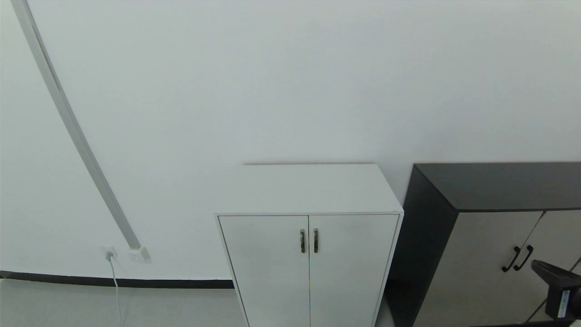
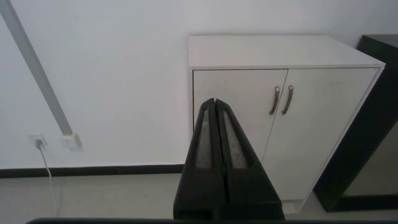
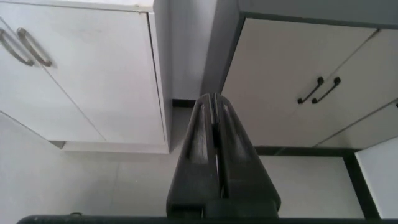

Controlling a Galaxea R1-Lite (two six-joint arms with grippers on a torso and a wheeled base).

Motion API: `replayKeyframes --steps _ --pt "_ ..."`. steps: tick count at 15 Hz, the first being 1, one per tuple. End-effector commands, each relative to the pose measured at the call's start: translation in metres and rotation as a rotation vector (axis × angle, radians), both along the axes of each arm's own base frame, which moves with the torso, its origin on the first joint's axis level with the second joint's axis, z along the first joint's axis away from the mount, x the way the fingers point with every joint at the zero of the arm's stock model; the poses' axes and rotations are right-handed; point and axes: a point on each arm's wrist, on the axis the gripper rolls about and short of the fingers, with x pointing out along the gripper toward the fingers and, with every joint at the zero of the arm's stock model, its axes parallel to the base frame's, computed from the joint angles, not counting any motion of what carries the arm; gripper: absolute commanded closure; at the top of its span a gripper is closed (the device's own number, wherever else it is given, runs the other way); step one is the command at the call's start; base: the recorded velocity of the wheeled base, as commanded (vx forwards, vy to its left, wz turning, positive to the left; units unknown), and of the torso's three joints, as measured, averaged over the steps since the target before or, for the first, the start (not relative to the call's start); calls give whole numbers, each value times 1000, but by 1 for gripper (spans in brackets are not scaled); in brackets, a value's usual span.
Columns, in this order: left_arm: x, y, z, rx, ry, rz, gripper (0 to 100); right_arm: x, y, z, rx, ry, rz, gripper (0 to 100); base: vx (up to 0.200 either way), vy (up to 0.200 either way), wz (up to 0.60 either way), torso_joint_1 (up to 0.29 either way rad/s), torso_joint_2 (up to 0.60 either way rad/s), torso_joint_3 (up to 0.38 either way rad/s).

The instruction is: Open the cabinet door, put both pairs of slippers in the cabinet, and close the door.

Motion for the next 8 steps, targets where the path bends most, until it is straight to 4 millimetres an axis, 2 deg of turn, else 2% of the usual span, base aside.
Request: replayKeyframes --steps 1,4,8 --pt "0 0 0 0 1 0 100 -37 -3 29 18 -108 29 100 0 0 0 0 0 0" --pt "0 0 0 0 1 0 100 -70 -5 33 28 -62 71 100 0 0 0 0 0 0" --pt "0 0 0 0 1 0 100 -86 -7 25 31 -76 64 100 0 0 0 0 0 0"
